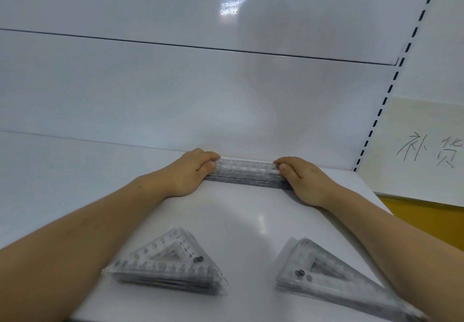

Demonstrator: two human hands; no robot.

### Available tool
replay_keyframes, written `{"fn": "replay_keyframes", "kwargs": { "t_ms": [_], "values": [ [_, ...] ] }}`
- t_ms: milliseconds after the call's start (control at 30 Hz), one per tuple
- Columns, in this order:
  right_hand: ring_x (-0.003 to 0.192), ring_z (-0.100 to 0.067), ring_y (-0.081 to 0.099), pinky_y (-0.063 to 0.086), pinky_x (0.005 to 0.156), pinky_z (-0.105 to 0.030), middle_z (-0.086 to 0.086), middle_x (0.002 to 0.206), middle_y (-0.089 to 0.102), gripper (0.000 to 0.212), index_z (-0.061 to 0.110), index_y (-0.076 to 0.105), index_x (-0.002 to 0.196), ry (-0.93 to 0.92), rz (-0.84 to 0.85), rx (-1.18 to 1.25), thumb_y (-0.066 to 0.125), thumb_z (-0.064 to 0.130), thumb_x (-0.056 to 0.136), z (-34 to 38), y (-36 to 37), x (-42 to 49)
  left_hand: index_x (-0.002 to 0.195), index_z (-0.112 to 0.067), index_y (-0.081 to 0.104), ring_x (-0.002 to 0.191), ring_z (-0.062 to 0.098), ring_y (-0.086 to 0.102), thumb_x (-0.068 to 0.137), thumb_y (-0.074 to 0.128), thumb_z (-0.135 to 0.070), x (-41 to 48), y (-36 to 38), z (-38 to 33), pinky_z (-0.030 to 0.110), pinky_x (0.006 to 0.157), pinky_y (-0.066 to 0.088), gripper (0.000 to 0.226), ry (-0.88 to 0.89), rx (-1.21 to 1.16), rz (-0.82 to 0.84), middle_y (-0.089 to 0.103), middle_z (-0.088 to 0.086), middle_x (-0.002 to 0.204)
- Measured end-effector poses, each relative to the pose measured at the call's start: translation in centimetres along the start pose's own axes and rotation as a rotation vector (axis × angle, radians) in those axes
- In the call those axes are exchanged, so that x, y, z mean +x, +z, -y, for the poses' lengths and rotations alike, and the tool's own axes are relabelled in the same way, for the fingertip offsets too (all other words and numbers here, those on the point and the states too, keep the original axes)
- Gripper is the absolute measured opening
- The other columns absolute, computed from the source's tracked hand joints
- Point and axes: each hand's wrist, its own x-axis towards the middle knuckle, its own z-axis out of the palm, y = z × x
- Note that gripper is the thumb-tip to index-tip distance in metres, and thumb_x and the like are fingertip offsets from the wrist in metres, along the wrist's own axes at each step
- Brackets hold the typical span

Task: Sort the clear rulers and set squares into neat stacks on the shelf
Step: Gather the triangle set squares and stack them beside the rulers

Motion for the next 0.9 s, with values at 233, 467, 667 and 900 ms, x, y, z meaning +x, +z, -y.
{"fn": "replay_keyframes", "kwargs": {
  "t_ms": [233,467,667,900],
  "values": [
    [0.092,-0.026,0.052,0.035,0.076,-0.030,-0.010,0.095,0.060,0.040,0.004,0.057,0.100,0.092,-0.061,-0.016,0.021,0.022,0.103,0.5,0.5,0.5,0.141,-0.019,0.036,0.111,0.015,0.041,0.099,0.038,-0.032,-0.2,0.1,-0.3,0.019,0.095,0.027,0.044,-0.030,0.023,0.031,0.039,-0.002,0.112],
    [0.082,-0.024,0.051,0.032,0.069,-0.030,-0.008,0.087,0.057,0.039,0.008,0.055,0.091,0.066,-0.078,-0.051,0.028,0.034,0.102,0.3,0.9,0.6,0.141,-0.023,0.033,0.111,0.015,0.041,0.094,0.053,-0.032,-0.3,0.0,-0.4,0.025,0.099,0.033,0.052,-0.054,0.055,0.057,0.037,-0.002,0.117],
    [0.078,-0.020,0.049,0.033,0.070,-0.030,-0.002,0.083,0.053,0.031,0.023,0.047,0.086,0.005,-0.028,-0.156,0.029,0.044,0.099,-0.6,1.0,0.9,0.141,-0.025,0.035,0.109,0.015,0.043,0.093,0.056,-0.030,-0.2,-0.2,-0.6,0.024,0.097,0.034,0.052,-0.074,0.037,0.064,0.038,-0.003,0.119],
    [0.095,-0.017,0.049,0.032,0.078,-0.022,-0.003,0.103,0.058,0.033,0.013,0.057,0.112,-0.038,-0.044,-0.008,0.032,0.031,0.102,0.1,0.8,0.6,0.138,-0.025,0.038,0.107,0.014,0.047,0.091,0.059,-0.029,-0.2,-0.3,-0.6,0.022,0.092,0.035,0.052,-0.078,0.011,0.031,0.041,-0.002,0.123]
  ]
}}
